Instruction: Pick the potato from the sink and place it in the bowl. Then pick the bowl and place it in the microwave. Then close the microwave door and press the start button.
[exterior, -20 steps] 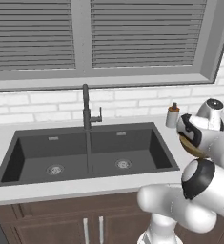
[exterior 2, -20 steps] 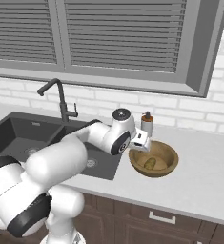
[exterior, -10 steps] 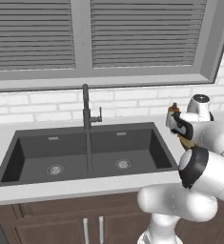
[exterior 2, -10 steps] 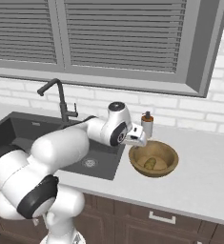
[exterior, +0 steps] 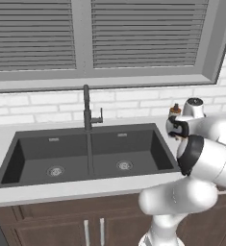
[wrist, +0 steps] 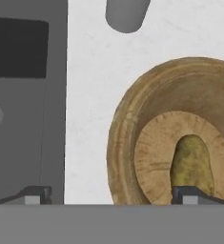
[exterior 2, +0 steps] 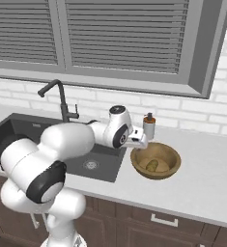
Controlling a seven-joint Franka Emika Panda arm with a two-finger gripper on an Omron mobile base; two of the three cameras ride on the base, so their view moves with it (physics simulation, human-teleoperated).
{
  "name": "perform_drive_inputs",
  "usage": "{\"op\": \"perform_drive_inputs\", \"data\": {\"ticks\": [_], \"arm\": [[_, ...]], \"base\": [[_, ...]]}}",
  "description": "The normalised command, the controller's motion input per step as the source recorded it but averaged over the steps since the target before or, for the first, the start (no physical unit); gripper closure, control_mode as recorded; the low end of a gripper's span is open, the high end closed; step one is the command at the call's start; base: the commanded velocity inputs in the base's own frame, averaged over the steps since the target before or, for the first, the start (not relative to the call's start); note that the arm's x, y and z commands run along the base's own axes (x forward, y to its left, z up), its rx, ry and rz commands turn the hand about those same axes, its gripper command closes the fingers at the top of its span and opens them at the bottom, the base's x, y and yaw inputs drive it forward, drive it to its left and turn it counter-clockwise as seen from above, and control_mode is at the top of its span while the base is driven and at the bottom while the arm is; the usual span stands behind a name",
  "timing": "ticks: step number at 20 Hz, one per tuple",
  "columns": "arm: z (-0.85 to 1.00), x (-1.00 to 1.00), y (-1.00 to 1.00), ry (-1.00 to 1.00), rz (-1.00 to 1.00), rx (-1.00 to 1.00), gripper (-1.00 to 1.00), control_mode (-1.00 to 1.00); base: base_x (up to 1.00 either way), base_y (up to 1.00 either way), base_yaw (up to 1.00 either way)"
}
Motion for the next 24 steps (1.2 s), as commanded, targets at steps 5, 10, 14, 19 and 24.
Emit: {"op": "perform_drive_inputs", "data": {"ticks": [5,10,14,19,24], "arm": [[-0.32,0.26,-0.09,0.05,0.04,0.0,-1.0,-1.0],[-0.29,0.19,-0.24,0.06,0.03,0.0,-1.0,-1.0],[-0.24,0.11,-0.25,0.03,0.03,0.0,-1.0,-1.0],[-0.24,0.03,-0.07,0.0,0.01,0.0,1.0,-1.0],[-0.05,0.0,0.0,0.0,0.0,0.0,1.0,-1.0]], "base": [[0.0,0.0,0.0],[0.0,0.0,0.0],[0.0,0.0,0.0],[0.0,0.0,0.0],[0.0,0.0,0.0]]}}
